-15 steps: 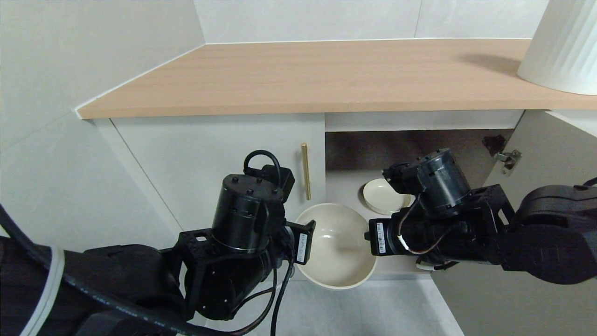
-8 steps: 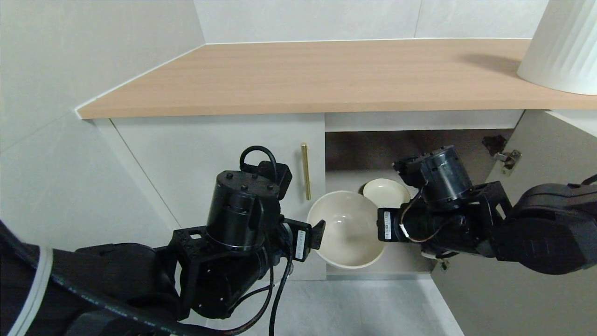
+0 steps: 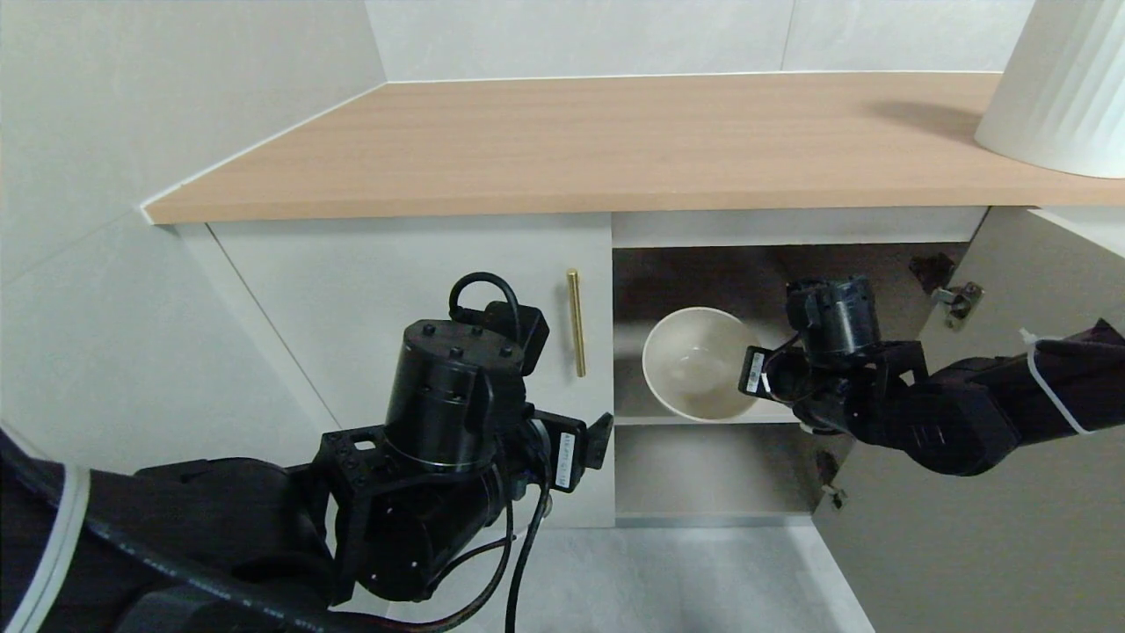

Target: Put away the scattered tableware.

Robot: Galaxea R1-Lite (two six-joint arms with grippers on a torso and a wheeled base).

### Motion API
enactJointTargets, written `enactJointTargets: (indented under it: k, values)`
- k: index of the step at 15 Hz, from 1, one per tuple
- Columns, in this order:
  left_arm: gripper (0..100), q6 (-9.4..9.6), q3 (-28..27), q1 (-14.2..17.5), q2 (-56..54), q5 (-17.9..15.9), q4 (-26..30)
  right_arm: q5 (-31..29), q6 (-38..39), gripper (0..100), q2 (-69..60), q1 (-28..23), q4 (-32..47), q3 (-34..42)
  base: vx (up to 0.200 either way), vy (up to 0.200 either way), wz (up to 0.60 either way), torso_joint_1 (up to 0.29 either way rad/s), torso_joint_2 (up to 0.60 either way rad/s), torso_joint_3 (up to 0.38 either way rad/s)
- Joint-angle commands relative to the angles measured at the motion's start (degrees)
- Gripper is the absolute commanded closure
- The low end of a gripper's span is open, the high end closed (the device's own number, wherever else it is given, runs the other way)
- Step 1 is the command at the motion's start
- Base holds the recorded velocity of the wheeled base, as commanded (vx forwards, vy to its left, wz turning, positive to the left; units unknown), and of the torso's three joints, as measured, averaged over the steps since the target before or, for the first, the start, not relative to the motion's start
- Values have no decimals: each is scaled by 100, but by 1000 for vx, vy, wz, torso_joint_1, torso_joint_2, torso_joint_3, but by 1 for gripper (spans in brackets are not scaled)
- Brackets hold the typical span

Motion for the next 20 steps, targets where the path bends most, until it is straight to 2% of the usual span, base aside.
enactJointTargets:
  k: [1,11,20]
  values:
    - [0,-3,1,0,15,6,1,-76,-2,100,173,-216,-10,-142,0,0,0,0,0,0]
    - [0,-3,1,17,51,6,1,-155,95,100,1087,-814,-18,-1029,0,0,0,0,0,0]
    - [0,-3,-8,61,77,6,-7,-146,112,100,1641,-1007,25,-1732,0,0,0,0,0,0]
